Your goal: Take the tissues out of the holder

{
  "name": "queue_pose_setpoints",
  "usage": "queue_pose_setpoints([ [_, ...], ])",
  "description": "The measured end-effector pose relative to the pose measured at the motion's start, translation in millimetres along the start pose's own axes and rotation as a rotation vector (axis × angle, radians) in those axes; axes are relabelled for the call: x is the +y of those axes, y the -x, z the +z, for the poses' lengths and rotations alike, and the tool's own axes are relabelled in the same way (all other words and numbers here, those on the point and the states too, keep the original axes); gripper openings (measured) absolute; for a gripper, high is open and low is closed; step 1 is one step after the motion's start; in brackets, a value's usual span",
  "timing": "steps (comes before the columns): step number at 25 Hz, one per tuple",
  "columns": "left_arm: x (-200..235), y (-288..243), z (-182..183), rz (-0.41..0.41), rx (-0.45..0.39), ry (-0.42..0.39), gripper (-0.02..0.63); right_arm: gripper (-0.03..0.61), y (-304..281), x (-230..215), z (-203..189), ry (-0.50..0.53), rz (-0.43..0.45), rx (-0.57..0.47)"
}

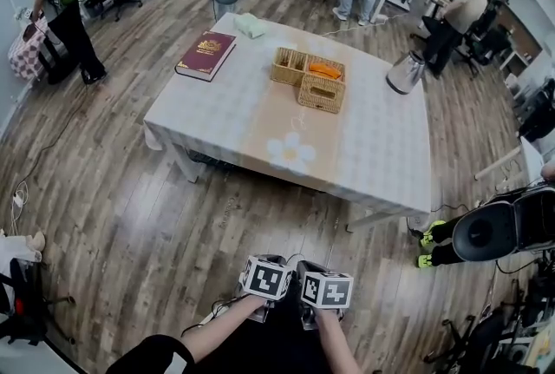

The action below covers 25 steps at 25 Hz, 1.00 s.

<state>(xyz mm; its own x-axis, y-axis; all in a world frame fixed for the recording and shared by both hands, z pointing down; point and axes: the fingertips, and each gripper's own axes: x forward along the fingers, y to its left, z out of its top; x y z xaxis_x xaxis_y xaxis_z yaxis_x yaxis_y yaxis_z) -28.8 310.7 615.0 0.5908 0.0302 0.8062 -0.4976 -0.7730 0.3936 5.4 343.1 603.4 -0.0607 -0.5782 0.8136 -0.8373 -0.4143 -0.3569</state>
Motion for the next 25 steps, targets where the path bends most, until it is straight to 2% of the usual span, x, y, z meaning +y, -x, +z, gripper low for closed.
queue_pose_setpoints([
  [7, 3.7, -27.1, 27.6, 0.013, 0.016, 0.015, 0.006, 0.014, -18.4, -23.4, 34.4, 0.004, 0.013, 0.000],
  [21, 5.4, -83.1, 175.6, 0.105, -0.037, 0.065, 0.006, 0.015, -44.4, -85.4, 184.6, 0.107, 0.106, -0.027],
  [25, 1.8, -94.3, 210.6, 0.136, -0.057, 0.093, 0.006, 0.015, -50.5, -103.9, 214.1, 0.143, 0.148, -0.019],
])
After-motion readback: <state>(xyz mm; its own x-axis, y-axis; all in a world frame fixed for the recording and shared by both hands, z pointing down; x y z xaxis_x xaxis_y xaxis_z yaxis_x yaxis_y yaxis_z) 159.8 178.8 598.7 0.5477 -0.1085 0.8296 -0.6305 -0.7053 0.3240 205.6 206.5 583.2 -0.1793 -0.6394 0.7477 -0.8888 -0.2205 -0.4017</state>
